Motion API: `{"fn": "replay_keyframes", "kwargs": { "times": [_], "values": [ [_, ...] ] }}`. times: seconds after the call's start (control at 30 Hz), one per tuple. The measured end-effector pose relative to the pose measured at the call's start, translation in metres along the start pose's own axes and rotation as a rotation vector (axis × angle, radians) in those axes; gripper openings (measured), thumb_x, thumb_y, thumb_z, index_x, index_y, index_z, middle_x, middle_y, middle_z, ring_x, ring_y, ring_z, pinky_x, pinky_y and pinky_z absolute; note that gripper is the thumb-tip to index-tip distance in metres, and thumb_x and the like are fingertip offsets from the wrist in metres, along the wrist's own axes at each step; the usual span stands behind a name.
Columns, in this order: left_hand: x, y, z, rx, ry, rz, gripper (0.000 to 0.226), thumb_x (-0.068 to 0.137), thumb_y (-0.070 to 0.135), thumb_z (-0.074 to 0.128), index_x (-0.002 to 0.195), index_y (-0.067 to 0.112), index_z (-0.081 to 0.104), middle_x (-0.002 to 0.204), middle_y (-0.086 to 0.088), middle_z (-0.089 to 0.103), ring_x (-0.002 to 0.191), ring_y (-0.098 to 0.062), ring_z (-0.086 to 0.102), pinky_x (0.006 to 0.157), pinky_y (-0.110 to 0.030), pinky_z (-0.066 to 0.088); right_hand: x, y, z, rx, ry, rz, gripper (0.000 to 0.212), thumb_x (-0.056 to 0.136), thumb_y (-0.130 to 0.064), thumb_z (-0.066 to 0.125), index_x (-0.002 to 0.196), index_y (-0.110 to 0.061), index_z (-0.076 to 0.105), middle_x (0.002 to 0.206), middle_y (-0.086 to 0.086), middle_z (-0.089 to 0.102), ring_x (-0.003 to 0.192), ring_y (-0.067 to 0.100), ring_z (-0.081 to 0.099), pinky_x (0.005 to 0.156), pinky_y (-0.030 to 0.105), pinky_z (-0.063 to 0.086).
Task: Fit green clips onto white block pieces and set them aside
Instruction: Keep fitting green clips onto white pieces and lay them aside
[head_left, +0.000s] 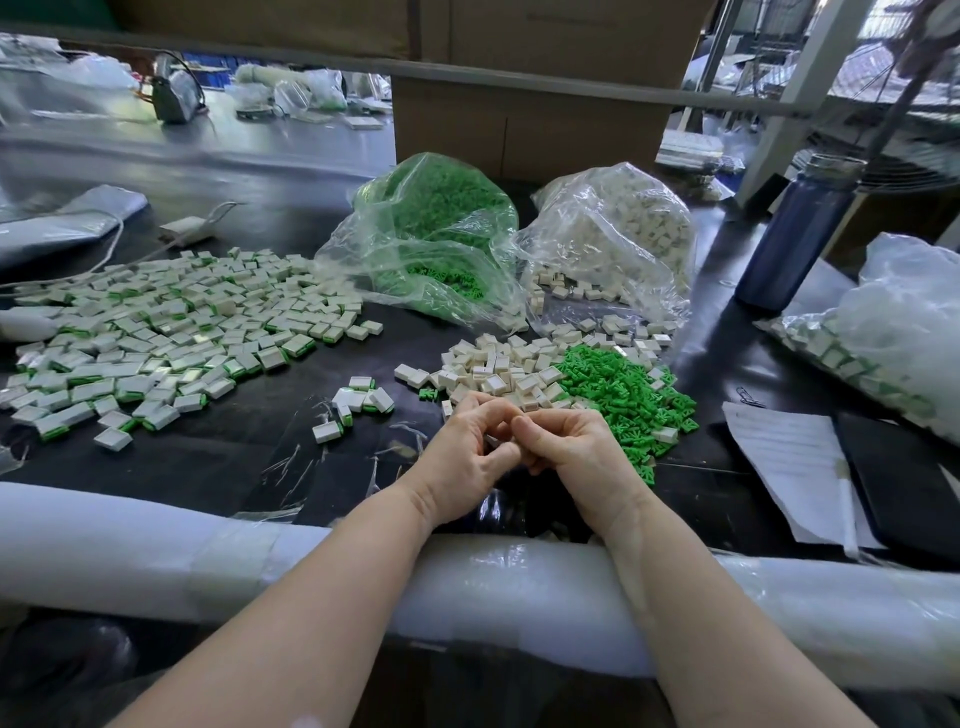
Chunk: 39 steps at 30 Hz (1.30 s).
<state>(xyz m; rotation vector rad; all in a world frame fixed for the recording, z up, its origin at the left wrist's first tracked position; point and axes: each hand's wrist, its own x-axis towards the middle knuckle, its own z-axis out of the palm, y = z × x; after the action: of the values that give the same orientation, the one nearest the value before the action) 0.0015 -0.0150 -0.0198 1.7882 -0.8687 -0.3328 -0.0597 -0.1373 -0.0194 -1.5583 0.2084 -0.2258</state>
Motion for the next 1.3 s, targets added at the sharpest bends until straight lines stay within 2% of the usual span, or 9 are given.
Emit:
{"fn": "replay_keyframes", "kwargs": {
  "times": [0.17, 0.37, 0.5, 0.63, 0.73, 1.03, 1.17, 1.3],
  "values": [
    [0.0005, -0.0014, 0.0003, 0.014, -0.003, 0.007, 0.021, 0.084, -0.004, 0.055, 0.086, 0.016, 0.058, 0.105, -0.008, 0.044, 0.087, -0.011, 0.049, 0.084, -0.013, 0.040, 0.0005, 0.0016, -0.0005, 0.000, 0.009, -0.007, 0.013, 0.085, -0.006, 0.061, 0.078, -0.002, 0.071, 0.069, 0.014, 0.058, 0.056, 0.014, 0.046, 0.049, 0.014, 0.039],
    [0.0003, -0.0012, 0.0004, 0.031, -0.007, 0.011, 0.018, 0.084, -0.003, 0.056, 0.088, 0.015, 0.059, 0.109, -0.013, 0.046, 0.090, -0.015, 0.050, 0.088, -0.020, 0.042, 0.0007, 0.0017, -0.0007, 0.012, 0.016, 0.011, 0.012, 0.085, -0.005, 0.061, 0.077, -0.002, 0.071, 0.068, 0.013, 0.058, 0.056, 0.014, 0.047, 0.049, 0.013, 0.039],
    [-0.0001, -0.0006, 0.0000, 0.053, -0.007, 0.020, 0.016, 0.083, -0.003, 0.057, 0.088, 0.012, 0.060, 0.108, -0.015, 0.047, 0.090, -0.014, 0.049, 0.087, -0.015, 0.040, -0.0002, 0.0014, -0.0012, 0.014, 0.017, 0.020, 0.012, 0.085, -0.004, 0.061, 0.080, 0.001, 0.070, 0.067, 0.013, 0.057, 0.056, 0.015, 0.046, 0.048, 0.013, 0.038],
    [-0.0003, -0.0001, 0.0004, 0.052, -0.010, 0.017, 0.014, 0.083, -0.003, 0.056, 0.091, 0.008, 0.061, 0.109, -0.015, 0.047, 0.091, -0.015, 0.049, 0.088, -0.018, 0.041, -0.0005, 0.0004, -0.0011, 0.020, 0.016, 0.021, 0.012, 0.084, -0.004, 0.061, 0.080, 0.002, 0.070, 0.067, 0.013, 0.058, 0.057, 0.015, 0.046, 0.049, 0.014, 0.038],
    [-0.0004, 0.0003, 0.0005, 0.049, -0.012, 0.017, 0.015, 0.084, -0.003, 0.056, 0.091, 0.009, 0.061, 0.110, -0.015, 0.047, 0.089, -0.014, 0.050, 0.088, -0.020, 0.041, -0.0004, -0.0001, -0.0004, 0.024, 0.023, 0.021, 0.012, 0.084, -0.004, 0.061, 0.077, 0.000, 0.071, 0.061, 0.010, 0.058, 0.053, 0.012, 0.047, 0.048, 0.014, 0.038],
    [-0.0001, -0.0008, 0.0001, 0.049, -0.018, 0.021, 0.018, 0.084, -0.001, 0.057, 0.089, 0.016, 0.059, 0.109, -0.013, 0.047, 0.088, -0.010, 0.048, 0.083, -0.009, 0.039, -0.0009, -0.0009, -0.0001, 0.029, 0.027, 0.021, 0.013, 0.084, -0.003, 0.061, 0.075, -0.001, 0.071, 0.061, 0.010, 0.058, 0.051, 0.011, 0.047, 0.049, 0.015, 0.038],
    [0.0005, -0.0009, 0.0000, 0.046, -0.009, 0.030, 0.018, 0.084, -0.003, 0.056, 0.087, 0.015, 0.059, 0.106, -0.013, 0.047, 0.089, -0.011, 0.048, 0.083, -0.008, 0.038, -0.0001, 0.0001, 0.0000, 0.033, 0.027, 0.014, 0.016, 0.084, -0.005, 0.062, 0.071, -0.008, 0.072, 0.055, 0.005, 0.059, 0.049, 0.008, 0.048, 0.048, 0.014, 0.039],
    [0.0005, -0.0002, -0.0003, 0.025, 0.006, 0.030, 0.019, 0.084, -0.005, 0.053, 0.089, 0.012, 0.060, 0.103, -0.008, 0.046, 0.085, -0.006, 0.049, 0.082, -0.009, 0.040, 0.0002, 0.0008, 0.0003, 0.031, -0.005, 0.005, 0.016, 0.086, -0.011, 0.061, 0.075, -0.008, 0.073, 0.060, 0.007, 0.060, 0.054, 0.011, 0.050, 0.052, 0.016, 0.042]
  ]
}}
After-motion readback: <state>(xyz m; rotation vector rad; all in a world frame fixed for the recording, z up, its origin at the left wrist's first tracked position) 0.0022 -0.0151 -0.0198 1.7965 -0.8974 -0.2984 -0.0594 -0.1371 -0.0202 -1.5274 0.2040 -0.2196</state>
